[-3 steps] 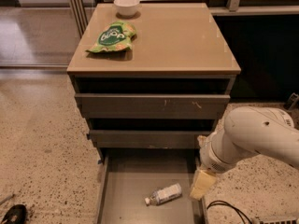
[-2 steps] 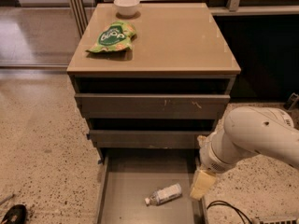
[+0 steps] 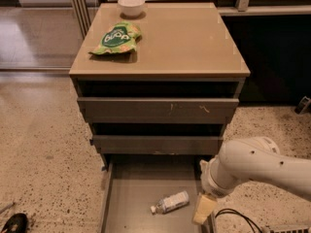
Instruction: Pick blue plastic bottle from bottom drawer and place on counter
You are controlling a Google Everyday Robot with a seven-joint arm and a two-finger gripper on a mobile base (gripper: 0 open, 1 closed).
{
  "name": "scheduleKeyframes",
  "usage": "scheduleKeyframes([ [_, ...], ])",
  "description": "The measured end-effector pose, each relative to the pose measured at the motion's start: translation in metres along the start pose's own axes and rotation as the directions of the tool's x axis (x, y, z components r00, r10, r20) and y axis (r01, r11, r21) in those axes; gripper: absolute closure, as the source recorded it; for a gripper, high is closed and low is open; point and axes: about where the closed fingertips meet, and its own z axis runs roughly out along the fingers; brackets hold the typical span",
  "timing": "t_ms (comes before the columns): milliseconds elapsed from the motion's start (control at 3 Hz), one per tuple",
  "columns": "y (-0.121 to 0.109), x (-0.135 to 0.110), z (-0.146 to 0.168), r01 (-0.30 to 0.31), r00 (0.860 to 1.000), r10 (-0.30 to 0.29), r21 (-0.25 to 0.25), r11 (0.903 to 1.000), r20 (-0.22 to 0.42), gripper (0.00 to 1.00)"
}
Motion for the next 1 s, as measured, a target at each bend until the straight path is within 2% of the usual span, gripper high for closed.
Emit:
scheduleKeyframes([
  [333, 0.014, 0.017, 0.045, -0.027, 1.000, 0.027, -0.018, 0.9995, 0.000, 0.00],
  [667, 0.025, 0.031, 0.085, -0.087, 0.995, 0.089, -0.034, 0.9956, 0.034, 0.00],
  [1000, 0.038, 0.044, 0.128, -0.175, 0.980, 0.183, -0.094, 0.9800, 0.082, 0.00],
])
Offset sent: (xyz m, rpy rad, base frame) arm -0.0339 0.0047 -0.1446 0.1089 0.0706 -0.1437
